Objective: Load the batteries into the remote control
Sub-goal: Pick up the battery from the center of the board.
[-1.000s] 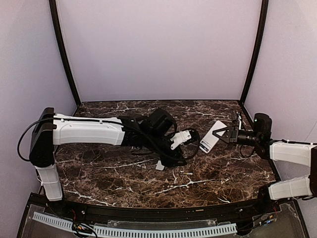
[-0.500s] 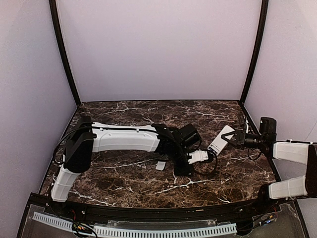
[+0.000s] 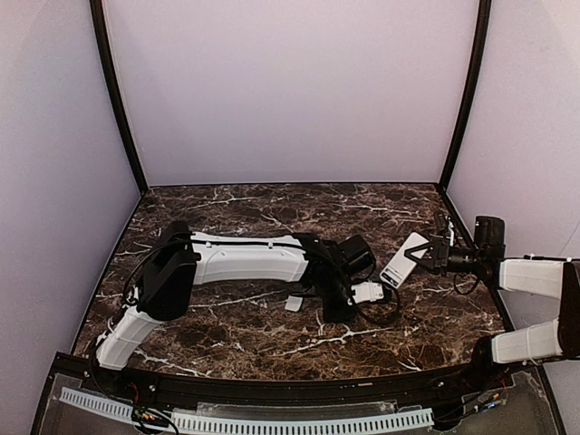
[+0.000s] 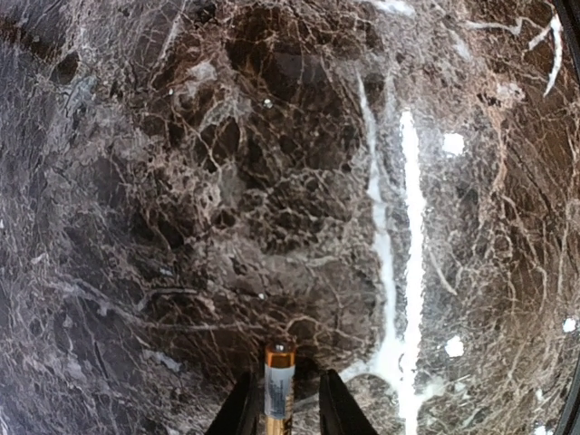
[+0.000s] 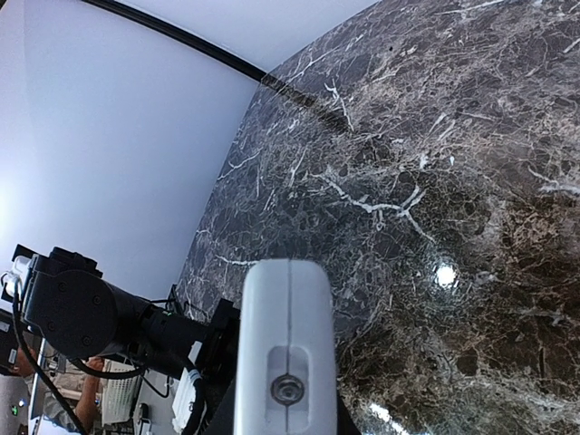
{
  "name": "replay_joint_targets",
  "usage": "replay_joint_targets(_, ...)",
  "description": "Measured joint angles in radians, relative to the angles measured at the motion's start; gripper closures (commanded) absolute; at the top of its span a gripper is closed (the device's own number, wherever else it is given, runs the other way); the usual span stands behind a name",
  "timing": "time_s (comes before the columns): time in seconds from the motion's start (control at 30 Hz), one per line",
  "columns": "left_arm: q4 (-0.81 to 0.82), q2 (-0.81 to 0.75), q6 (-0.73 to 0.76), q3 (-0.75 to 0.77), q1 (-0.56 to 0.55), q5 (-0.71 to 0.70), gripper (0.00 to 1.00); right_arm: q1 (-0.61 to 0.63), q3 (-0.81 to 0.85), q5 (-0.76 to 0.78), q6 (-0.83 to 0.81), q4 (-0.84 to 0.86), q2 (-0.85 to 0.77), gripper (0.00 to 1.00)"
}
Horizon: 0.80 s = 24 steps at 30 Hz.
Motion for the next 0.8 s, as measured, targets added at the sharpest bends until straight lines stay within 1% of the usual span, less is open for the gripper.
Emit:
replay_joint_targets(0.13, -0.012, 0.018, 0.008, 0.007, 0.000, -0.014, 0.83, -0.001, 0.000, -0.006, -0.004, -0.010, 0.003, 1.00)
replay_joint_targets(0.2, -0.019, 0.019, 0.015, 0.013, -0.001, -0.021, 0.88, -0.001, 0.000, -0.008, -0.007, -0.014, 0.003, 1.00)
replay_joint_targets(0.3, -0.029, 0.024, 0.024, 0.020, -0.001, -0.024, 0.98, -0.001, 0.000, -0.009, -0.011, -0.015, 0.003, 1.00)
replay_joint_targets(0.37, -0.032, 0.024, 0.031, 0.023, -0.002, -0.031, 0.99, -0.001, 0.000, -0.010, -0.013, -0.016, 0.004, 1.00)
replay_joint_targets(0.53, -0.032, 0.017, 0.032, 0.009, -0.003, -0.039, 1.00, 0.006, 0.000, -0.021, -0.013, -0.017, 0.014, 1.00)
replay_joint_targets(0.6, -0.009, -0.023, 0.034, -0.056, -0.002, -0.043, 1.00, 0.019, 0.001, -0.024, -0.012, -0.021, 0.019, 1.00)
replay_joint_targets(0.7, 0.047, -0.146, 0.042, -0.251, 0.000, -0.045, 1.00, 0.082, 0.009, -0.027, -0.005, -0.026, 0.031, 1.00)
replay_joint_targets(0.8, 0.133, -0.328, 0.048, -0.479, 0.004, -0.040, 1.00, 0.143, 0.017, -0.031, 0.013, -0.021, 0.052, 1.00)
